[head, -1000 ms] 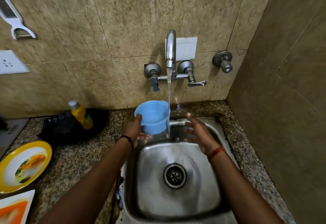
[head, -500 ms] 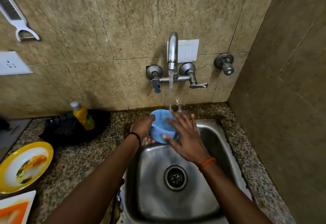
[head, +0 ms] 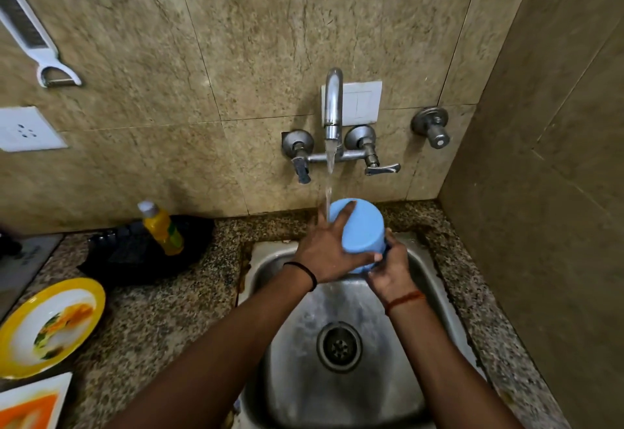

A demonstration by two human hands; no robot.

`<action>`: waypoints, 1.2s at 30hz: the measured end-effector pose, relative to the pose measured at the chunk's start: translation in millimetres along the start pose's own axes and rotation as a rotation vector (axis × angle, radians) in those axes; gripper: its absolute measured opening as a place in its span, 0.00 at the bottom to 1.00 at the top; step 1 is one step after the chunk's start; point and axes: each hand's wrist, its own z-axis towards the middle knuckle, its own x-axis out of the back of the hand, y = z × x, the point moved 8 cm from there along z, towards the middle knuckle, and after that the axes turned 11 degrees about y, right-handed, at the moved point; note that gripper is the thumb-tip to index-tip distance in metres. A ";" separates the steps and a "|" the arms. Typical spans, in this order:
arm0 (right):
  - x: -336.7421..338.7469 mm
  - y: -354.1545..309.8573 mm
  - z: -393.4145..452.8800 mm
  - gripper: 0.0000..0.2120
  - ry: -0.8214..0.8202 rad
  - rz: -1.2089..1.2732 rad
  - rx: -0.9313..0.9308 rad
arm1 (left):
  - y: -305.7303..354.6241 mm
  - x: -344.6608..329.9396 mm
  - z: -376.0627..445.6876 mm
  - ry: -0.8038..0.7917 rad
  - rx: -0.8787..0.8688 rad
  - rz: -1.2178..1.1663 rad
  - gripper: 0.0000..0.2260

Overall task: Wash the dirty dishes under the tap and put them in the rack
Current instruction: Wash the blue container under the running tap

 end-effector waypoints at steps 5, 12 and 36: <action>2.9 -6.1 -2.8 0.18 0.042 -0.183 0.012 | 11.9 11.7 17.1 0.087 -0.002 0.088 0.46; -36.6 -89.5 -6.7 0.22 0.113 -0.478 0.593 | -1.6 19.3 21.0 0.085 -0.012 0.279 0.44; -101.6 -128.0 -29.1 0.13 0.408 -1.410 1.259 | -22.3 33.4 14.1 0.145 0.104 0.085 0.45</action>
